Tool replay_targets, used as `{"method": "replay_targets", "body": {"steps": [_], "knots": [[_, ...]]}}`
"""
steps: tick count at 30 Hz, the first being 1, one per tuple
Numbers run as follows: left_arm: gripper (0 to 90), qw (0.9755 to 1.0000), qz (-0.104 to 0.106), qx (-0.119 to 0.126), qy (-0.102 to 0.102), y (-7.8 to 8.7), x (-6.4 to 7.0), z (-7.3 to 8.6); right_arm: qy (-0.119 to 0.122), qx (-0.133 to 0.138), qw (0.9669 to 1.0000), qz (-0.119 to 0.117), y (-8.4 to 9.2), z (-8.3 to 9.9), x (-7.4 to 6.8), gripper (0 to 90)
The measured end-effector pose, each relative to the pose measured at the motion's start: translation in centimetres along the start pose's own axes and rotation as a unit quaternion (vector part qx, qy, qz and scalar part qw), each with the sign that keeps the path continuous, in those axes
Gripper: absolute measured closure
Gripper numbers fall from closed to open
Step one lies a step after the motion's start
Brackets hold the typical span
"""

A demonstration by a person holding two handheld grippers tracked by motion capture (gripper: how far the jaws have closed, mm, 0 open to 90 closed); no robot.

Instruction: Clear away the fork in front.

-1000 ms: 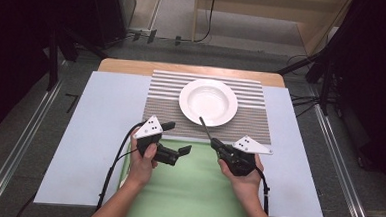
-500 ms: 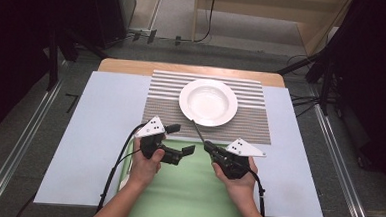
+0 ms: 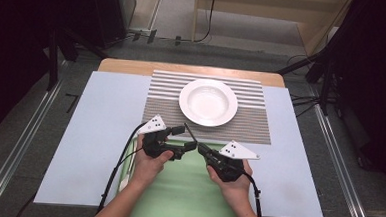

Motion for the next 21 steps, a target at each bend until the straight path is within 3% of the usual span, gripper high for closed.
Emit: {"method": "replay_targets", "body": {"steps": [11, 13, 18, 21], "knots": [[47.9, 0.9992, -0.005, 0.006, 0.038, -0.22, -0.34, -0.19, 0.006, 0.006, 1.0000, -0.006, -0.09, -0.12, -0.68, 86.2], [59.5, 0.9991, 0.001, 0.006, 0.042, -0.20, -0.29, -0.19, 0.004, 0.007, 0.9999, -0.008, -0.10, -0.17, -0.84, 86.2], [59.8, 0.9982, 0.014, -0.003, 0.058, -0.25, -0.16, 0.11, 0.007, 0.008, 0.9999, -0.008, -0.09, -0.19, -0.89, 86.2], [64.5, 0.9977, 0.021, -0.003, 0.065, -0.25, 0.05, 0.16, 0.008, 0.010, 0.9999, -0.007, -0.14, -0.20, -0.94, 86.2]]}}
Point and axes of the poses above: each handheld gripper's, and its own axes: y roughly backward along the jaws, z roughly out of its underside, x roughly to its right, the point moved 10 cm from there along -y, roughly forward along the jaws, and after that the axes turned 12 degrees about x, right-handed, at the moved point
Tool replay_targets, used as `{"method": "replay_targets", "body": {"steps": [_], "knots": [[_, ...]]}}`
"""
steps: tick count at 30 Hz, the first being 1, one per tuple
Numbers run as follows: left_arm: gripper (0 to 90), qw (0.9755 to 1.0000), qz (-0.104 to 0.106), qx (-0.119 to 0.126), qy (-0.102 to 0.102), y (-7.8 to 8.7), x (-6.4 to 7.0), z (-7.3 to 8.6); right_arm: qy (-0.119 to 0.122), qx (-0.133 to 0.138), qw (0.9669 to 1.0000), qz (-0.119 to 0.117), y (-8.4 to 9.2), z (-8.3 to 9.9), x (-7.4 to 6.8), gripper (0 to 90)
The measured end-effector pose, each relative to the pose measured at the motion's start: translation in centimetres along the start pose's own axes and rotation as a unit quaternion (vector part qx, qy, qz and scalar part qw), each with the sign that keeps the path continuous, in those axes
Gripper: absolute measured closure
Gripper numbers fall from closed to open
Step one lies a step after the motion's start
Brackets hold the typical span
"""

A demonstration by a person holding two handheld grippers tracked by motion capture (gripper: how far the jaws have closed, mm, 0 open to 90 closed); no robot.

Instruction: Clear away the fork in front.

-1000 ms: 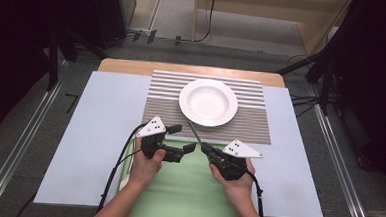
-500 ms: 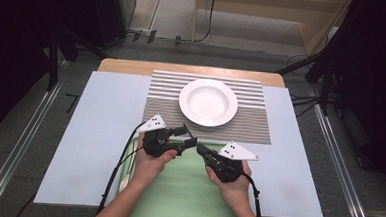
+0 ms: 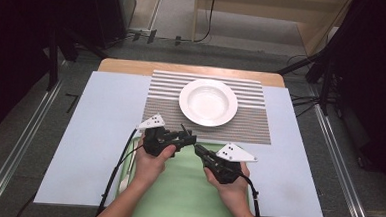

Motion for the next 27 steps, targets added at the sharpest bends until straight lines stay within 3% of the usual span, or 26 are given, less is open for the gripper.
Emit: {"method": "replay_targets", "body": {"steps": [3, 6, 9, 12, 17, 26, 27], "knots": [[72.0, 0.9997, 0.016, 0.009, 0.017, 0.1, 0.3, -0.2, -0.004, 0.003, 1.0000, -0.003, 0.1, 0.0, -0.2, 86.1], [77.6, 0.9973, 0.052, 0.019, 0.048, 0.2, 1.0, -0.7, -0.002, 0.008, 1.0000, -0.005, 0.1, -0.2, -0.3, 85.9], [81.2, 0.9972, 0.057, 0.018, 0.045, 0.2, 1.5, -0.9, -0.010, 0.016, 0.9997, -0.012, 0.0, -0.3, -0.4, 82.6], [86.4, 0.9975, 0.048, 0.023, 0.046, 0.6, 1.2, -1.3, -0.001, 0.015, 0.9999, -0.006, 0.3, -0.3, -0.1, 63.1], [86.6, 0.9982, 0.040, 0.020, 0.040, 1.2, 0.9, -1.6, 0.006, 0.012, 0.9999, -0.002, 1.0, -0.5, 0.6, 46.3], [86.6, 0.9991, 0.024, 0.022, 0.028, 2.2, 0.8, -2.1, 0.013, 0.005, 0.9982, 0.059, 2.8, -0.6, 3.7, 14.1], [86.7, 0.9992, 0.022, 0.021, 0.024, 2.2, 0.7, -2.1, 0.005, 0.008, 0.9982, 0.059, 3.4, -0.6, 4.3, 9.3]]}}
Point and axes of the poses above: each handheld gripper's, and its own axes: y roughly backward along the jaws, z roughly out of its underside, x roughly to its right, the point moved 10 cm from there along -y, roughly forward along the jaws, and after that the axes turned 12 degrees about x, right-handed, at the moved point
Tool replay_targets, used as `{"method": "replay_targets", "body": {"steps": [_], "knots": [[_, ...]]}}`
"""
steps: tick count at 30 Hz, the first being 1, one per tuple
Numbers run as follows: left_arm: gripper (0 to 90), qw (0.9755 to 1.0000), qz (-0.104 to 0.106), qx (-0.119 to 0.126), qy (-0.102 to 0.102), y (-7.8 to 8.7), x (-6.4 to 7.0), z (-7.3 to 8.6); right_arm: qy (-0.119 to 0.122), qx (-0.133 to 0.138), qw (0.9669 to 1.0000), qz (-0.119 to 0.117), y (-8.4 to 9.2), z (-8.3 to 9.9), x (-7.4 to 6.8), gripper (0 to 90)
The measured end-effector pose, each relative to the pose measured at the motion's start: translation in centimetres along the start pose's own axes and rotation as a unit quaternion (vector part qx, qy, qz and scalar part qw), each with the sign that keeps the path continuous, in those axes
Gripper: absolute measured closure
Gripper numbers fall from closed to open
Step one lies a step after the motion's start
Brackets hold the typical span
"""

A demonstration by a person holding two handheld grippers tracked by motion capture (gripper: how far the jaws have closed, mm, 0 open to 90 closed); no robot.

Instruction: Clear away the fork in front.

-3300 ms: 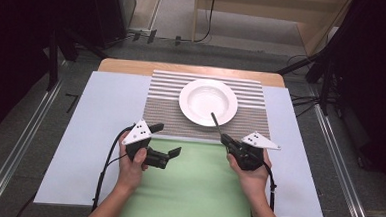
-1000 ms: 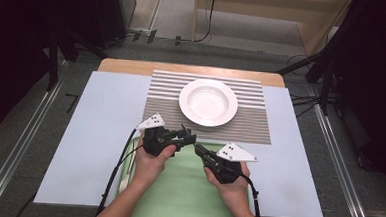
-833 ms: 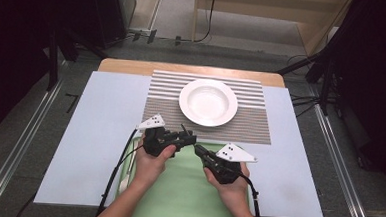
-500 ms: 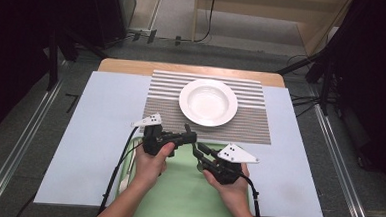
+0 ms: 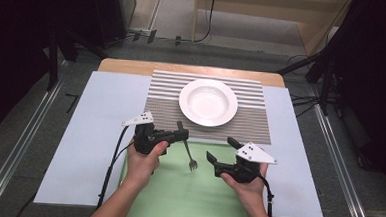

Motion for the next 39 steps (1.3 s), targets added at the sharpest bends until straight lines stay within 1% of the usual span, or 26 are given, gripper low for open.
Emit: {"method": "replay_targets", "body": {"steps": [1, 2, 4, 6, 7, 11, 13, 15, 16, 17, 19, 20, 21, 23, 25, 26, 30, 31, 34, 35, 36, 37, 39], "knots": [[86.7, 1.0000, 0.000, 0.002, 0.001, 0.1, 0.0, 0.0, 0.000, 0.000, 1.0000, 0.000, 0.0, 0.0, 0.0, 9.3], [86.6, 1.0000, -0.001, 0.002, 0.000, 0.2, 0.0, 0.0, 0.003, 0.002, 1.0000, 0.003, 0.2, 0.0, 0.4, 9.2], [86.7, 1.0000, -0.001, 0.004, -0.003, 0.5, 0.0, -0.2, 0.004, 0.006, 0.9998, 0.016, 0.8, -0.1, 1.3, 8.6], [86.7, 1.0000, -0.006, 0.007, -0.004, 0.7, 0.0, -0.3, 0.008, 0.004, 0.9996, 0.026, 1.3, 0.0, 2.1, 0.0], [86.7, 1.0000, -0.006, 0.005, -0.004, 0.9, -0.1, -0.3, 0.007, 0.003, 0.9996, 0.028, 1.6, 0.0, 2.5, 0.0], [86.7, 0.9999, -0.008, 0.004, -0.005, 1.4, 0.0, -0.4, 0.006, 0.008, 0.9988, 0.047, 2.8, 0.3, 4.3, 0.0], [86.7, 1.0000, -0.002, 0.007, 0.000, 1.7, 0.1, -0.5, 0.009, 0.009, 0.9982, 0.059, 3.5, 0.5, 5.1, 0.0], [86.6, 0.9999, -0.009, 0.005, 0.000, 2.0, 0.0, -0.5, 0.013, 0.007, 0.9973, 0.072, 4.1, 0.7, 6.1, 0.0], [86.7, 1.0000, -0.006, 0.005, 0.002, 2.1, 0.0, -0.6, 0.011, 0.009, 0.9964, 0.084, 4.7, 0.9, 7.0, 0.0], [86.7, 0.9999, -0.005, 0.007, 0.006, 2.3, 0.0, -0.6, 0.011, 0.009, 0.9964, 0.084, 4.7, 0.9, 7.0, 0.0], [86.7, 1.0000, -0.005, 0.007, 0.004, 2.6, 0.0, -0.6, 0.006, 0.006, 0.9958, 0.091, 5.4, 1.1, 7.9, 0.0], [86.6, 0.9999, -0.004, 0.008, 0.006, 2.8, 0.0, -0.6, 0.005, 0.007, 0.9954, 0.095, 5.6, 1.2, 8.2, 0.0], [86.7, 0.9999, -0.006, 0.008, 0.007, 2.9, 0.0, -0.6, 0.006, 0.007, 0.9949, 0.100, 6.0, 1.2, 8.6, 0.0], [86.6, 0.9999, -0.001, 0.010, 0.008, 3.3, 0.0, -0.6, 0.006, 0.008, 0.9937, 0.112, 6.5, 1.4, 9.3, 0.0], [86.6, 0.9999, -0.007, 0.008, 0.007, 3.6, -0.1, -0.5, 0.005, 0.011, 0.9924, 0.122, 7.1, 1.4, 10.0, 0.0], [86.6, 0.9999, -0.002, 0.009, 0.008, 3.7, 0.0, -0.6, 0.007, 0.011, 0.9918, 0.127, 7.3, 1.5, 10.4, 0.0], [86.7, 0.9999, -0.003, 0.009, 0.009, 4.2, 0.0, -0.6, 0.006, 0.010, 0.9905, 0.137, 8.2, 1.7, 11.1, 0.0], [86.7, 0.9999, -0.003, 0.010, 0.011, 4.3, 0.0, -0.6, 0.012, 0.012, 0.9900, 0.140, 8.4, 1.8, 11.4, 0.0], [86.6, 0.9999, -0.004, 0.008, 0.011, 4.7, 0.0, -0.5, 0.008, 0.014, 0.9886, 0.150, 8.9, 2.0, 11.9, 0.0], [86.6, 0.9999, -0.001, 0.011, 0.011, 4.8, 0.1, -0.5, 0.011, 0.016, 0.9888, 0.148, 9.0, 2.0, 12.0, 0.0], [86.7, 0.9999, 0.000, 0.010, 0.012, 4.9, 0.1, -0.5, 0.006, 0.014, 0.9886, 0.150, 9.1, 2.1, 12.1, 0.0], [86.6, 0.9999, -0.001, 0.009, 0.014, 5.0, 0.1, -0.5, 0.009, 0.016, 0.9888, 0.148, 9.2, 2.1, 12.2, 0.0], [86.7, 0.9998, 0.004, 0.010, 0.016, 5.3, 0.2, -0.5, 0.006, 0.017, 0.9888, 0.148, 9.2, 2.1, 12.3, 0.0]]}}
Point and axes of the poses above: each handheld gripper's, and its own axes: y roughly backward along the jaws, z roughly out of its underside, x roughly to its right, the point moved 10 cm from there along -y, roughly forward along the jaws, and after that the axes turned 12 degrees about x, right-handed, at the moved point
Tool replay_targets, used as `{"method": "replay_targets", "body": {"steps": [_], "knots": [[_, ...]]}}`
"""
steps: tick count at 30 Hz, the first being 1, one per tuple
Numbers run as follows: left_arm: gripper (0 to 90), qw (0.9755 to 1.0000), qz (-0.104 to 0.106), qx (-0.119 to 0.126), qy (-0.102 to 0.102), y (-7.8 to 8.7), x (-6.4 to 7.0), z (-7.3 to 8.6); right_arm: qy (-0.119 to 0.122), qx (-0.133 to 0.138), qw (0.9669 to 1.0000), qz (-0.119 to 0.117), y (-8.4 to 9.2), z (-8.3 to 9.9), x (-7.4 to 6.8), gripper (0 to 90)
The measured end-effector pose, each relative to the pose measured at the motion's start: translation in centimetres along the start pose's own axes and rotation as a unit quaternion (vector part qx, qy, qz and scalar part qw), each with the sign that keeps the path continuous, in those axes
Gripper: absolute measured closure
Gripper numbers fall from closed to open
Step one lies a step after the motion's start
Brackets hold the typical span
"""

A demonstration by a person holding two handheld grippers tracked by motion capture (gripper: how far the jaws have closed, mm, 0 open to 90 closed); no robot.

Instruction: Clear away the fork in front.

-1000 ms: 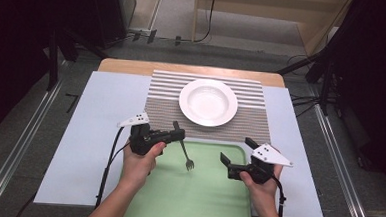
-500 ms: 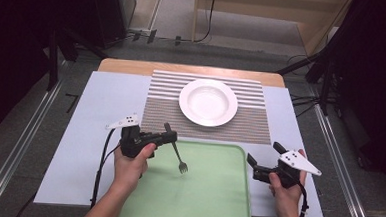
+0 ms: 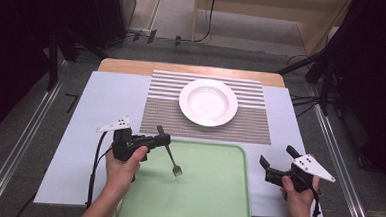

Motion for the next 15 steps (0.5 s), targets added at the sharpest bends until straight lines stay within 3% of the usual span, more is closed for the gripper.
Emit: {"method": "replay_targets", "body": {"steps": [2, 15], "knots": [[86.7, 1.0000, 0.006, 0.002, 0.001, 0.2, 0.1, 0.0, 0.008, 0.003, 0.9999, 0.008, 0.0, 0.0, 0.2, 5.4], [86.6, 1.0000, 0.005, -0.007, 0.000, 1.7, 0.7, 0.2, 0.003, 0.010, 0.9998, 0.014, 0.3, -0.1, 0.6, 5.4]]}}
Point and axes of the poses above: each handheld gripper's, and its own axes: y roughly backward along the jaws, z roughly out of its underside, x roughly to its right, the point moved 10 cm from there along -y, roughly forward along the jaws, and after that the axes turned 12 degrees about x, right-handed, at the moved point
